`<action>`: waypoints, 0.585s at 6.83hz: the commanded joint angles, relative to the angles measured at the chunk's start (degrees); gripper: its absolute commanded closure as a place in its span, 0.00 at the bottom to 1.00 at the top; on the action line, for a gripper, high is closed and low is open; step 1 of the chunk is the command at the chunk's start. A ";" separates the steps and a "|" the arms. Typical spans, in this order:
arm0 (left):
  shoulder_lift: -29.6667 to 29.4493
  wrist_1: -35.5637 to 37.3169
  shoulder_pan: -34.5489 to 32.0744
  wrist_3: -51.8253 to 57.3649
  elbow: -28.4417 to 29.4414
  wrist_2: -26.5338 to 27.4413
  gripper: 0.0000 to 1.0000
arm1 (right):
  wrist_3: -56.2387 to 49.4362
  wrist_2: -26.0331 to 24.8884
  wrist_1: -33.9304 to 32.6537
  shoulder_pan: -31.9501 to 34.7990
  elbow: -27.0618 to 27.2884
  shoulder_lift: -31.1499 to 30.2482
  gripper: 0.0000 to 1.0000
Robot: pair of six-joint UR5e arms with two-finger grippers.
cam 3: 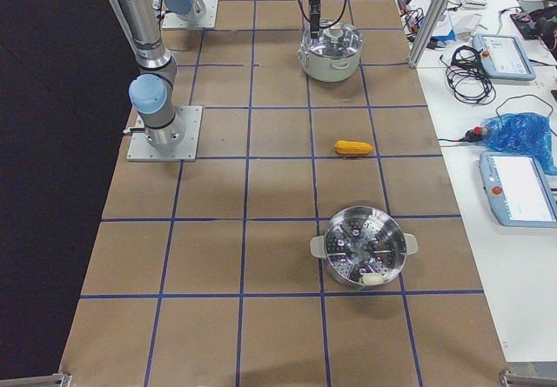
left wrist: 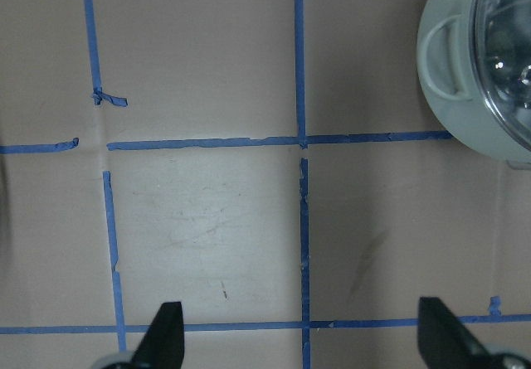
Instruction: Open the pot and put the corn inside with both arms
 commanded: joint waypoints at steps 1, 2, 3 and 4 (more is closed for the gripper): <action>-1.80 3.28 -2.26 -3.14 0.72 -1.51 0.00 | -1.24 -0.29 -0.01 -3.86 -3.23 3.60 0.00; -3.20 5.13 -4.37 -6.91 2.55 -1.68 0.00 | -7.86 -0.64 -1.23 -7.64 -3.51 8.50 0.00; -7.30 5.15 -8.39 -10.16 6.83 -1.68 0.00 | -9.50 -0.73 -4.72 -12.81 -3.52 14.29 0.00; -13.00 5.85 -13.91 -16.55 12.36 -1.34 0.00 | -15.08 -0.64 -12.33 -15.56 -3.26 20.87 0.03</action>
